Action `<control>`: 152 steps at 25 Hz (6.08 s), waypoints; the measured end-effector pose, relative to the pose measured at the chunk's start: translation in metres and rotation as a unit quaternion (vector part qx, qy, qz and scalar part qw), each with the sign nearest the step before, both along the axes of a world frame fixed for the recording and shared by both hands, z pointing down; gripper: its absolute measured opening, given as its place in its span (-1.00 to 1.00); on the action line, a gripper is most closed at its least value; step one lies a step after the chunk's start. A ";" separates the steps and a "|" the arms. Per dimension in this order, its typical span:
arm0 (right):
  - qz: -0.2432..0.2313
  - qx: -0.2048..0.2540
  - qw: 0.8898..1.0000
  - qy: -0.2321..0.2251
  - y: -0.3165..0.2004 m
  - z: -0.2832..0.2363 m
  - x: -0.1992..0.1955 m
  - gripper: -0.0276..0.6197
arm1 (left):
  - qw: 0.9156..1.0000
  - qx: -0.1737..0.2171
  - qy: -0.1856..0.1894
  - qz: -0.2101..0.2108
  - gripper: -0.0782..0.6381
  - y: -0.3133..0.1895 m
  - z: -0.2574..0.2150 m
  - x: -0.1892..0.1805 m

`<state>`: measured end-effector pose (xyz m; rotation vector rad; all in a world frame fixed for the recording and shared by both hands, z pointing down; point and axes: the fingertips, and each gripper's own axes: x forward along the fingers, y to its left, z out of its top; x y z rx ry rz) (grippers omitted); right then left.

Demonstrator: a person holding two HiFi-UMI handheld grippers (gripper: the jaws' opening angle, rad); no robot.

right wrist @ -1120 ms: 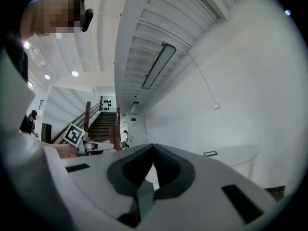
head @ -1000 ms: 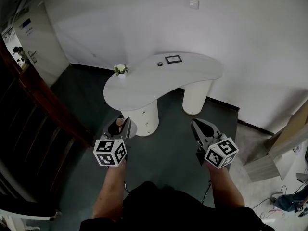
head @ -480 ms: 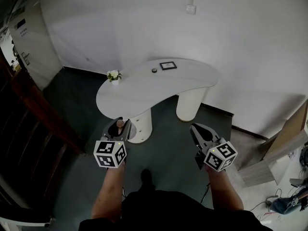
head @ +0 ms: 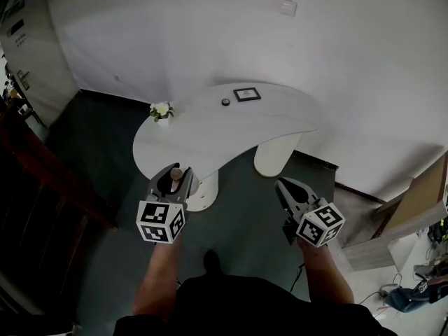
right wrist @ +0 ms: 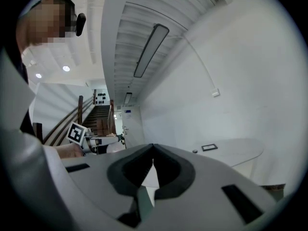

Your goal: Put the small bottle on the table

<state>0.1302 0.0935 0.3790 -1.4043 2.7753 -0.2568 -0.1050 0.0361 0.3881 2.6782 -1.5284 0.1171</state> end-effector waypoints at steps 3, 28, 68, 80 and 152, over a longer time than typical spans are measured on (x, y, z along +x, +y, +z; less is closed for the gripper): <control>0.008 -0.003 1.000 0.008 -0.034 0.002 -0.017 -0.88 | 1.000 -0.002 0.004 0.013 -0.39 -0.031 0.004 -0.011; 0.002 -0.020 1.000 -0.011 -0.165 0.020 -0.077 -0.88 | 0.999 -0.038 0.003 0.019 -0.40 -0.145 0.029 -0.068; -0.064 -0.083 0.994 -0.015 -0.428 0.061 -0.056 -0.88 | 0.998 -0.067 -0.002 -0.007 -0.40 -0.376 0.053 -0.008; -0.060 -0.096 0.994 0.009 -0.445 0.068 -0.083 -0.88 | 0.996 -0.092 -0.003 0.018 -0.40 -0.410 0.086 -0.017; -0.081 -0.151 0.984 0.044 -0.439 0.124 -0.081 -0.88 | 0.975 -0.190 -0.089 0.070 -0.22 -0.423 0.217 0.027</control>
